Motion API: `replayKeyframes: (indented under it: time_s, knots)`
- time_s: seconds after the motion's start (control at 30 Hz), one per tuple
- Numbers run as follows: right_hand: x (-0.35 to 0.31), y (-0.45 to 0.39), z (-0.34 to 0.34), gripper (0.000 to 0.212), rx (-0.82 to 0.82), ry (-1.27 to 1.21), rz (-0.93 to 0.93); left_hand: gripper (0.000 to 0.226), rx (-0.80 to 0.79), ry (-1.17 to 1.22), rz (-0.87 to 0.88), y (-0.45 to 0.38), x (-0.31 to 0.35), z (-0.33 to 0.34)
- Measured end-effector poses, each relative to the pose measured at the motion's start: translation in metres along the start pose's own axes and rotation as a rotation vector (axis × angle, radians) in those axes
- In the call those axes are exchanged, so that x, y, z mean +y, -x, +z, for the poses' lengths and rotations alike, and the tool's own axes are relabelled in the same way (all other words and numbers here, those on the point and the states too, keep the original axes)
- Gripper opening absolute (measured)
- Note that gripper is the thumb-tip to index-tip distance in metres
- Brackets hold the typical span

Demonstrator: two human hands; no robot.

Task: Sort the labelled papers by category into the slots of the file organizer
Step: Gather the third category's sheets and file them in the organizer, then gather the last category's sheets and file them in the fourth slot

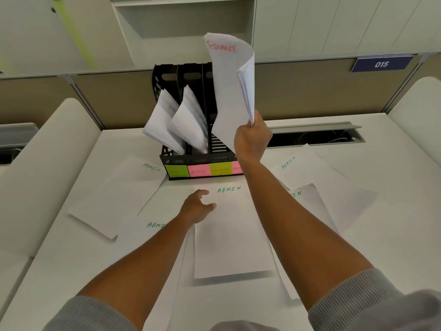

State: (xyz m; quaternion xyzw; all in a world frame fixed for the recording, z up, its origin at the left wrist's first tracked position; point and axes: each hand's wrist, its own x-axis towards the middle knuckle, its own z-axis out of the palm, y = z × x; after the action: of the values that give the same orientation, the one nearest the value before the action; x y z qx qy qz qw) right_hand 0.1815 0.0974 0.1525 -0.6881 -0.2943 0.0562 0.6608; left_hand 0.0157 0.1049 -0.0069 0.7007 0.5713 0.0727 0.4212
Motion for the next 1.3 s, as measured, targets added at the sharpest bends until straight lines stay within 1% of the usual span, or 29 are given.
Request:
replayKeyframes:
  time_s: [0.2,0.33,0.4,0.5,0.67,0.8,0.9,1.0,1.07,1.13,1.2,1.3]
  knots:
    - [0.003,-0.012,0.03,0.033,0.045,-0.018,0.041,0.051,-0.023,-0.125,0.013,-0.016,-0.009,0.003]
    - [0.008,-0.016,0.053,0.032,0.04,-0.042,0.029,0.05,-0.025,-0.2,0.014,-0.03,-0.017,0.002]
    - [0.011,-0.019,0.062,0.036,0.031,-0.057,0.019,0.05,-0.013,-0.2,0.013,-0.036,-0.022,0.002]
    - [0.019,-0.027,0.079,0.042,-0.006,-0.053,0.033,0.045,0.034,-0.15,0.022,-0.046,-0.027,0.004]
    - [0.042,-0.037,0.105,0.052,-0.059,-0.057,0.04,0.036,0.166,-0.062,0.048,-0.061,-0.032,0.003]
    - [0.065,-0.043,0.121,0.047,-0.099,-0.051,0.063,0.039,0.233,-0.032,0.06,-0.069,-0.035,0.001]
    - [0.083,-0.045,0.131,0.042,-0.194,0.008,0.141,0.047,0.275,0.038,0.052,-0.074,-0.037,0.0]
    - [0.098,-0.042,0.134,0.045,-0.31,0.063,0.276,0.053,0.267,0.093,0.024,-0.08,-0.036,0.0]
    - [0.103,-0.04,0.133,0.044,-0.333,0.079,0.293,0.055,0.235,0.123,-0.001,-0.082,-0.035,0.002]
    - [0.105,-0.037,0.13,0.037,-0.337,0.076,0.269,0.055,0.217,0.134,-0.027,-0.082,-0.034,0.003]
    - [0.104,-0.035,0.128,0.037,-0.341,0.076,0.242,0.047,0.212,0.139,-0.03,-0.081,-0.034,0.004]
    - [0.102,-0.027,0.121,0.047,-0.359,0.108,0.157,0.03,0.2,0.181,-0.025,-0.077,-0.031,0.003]
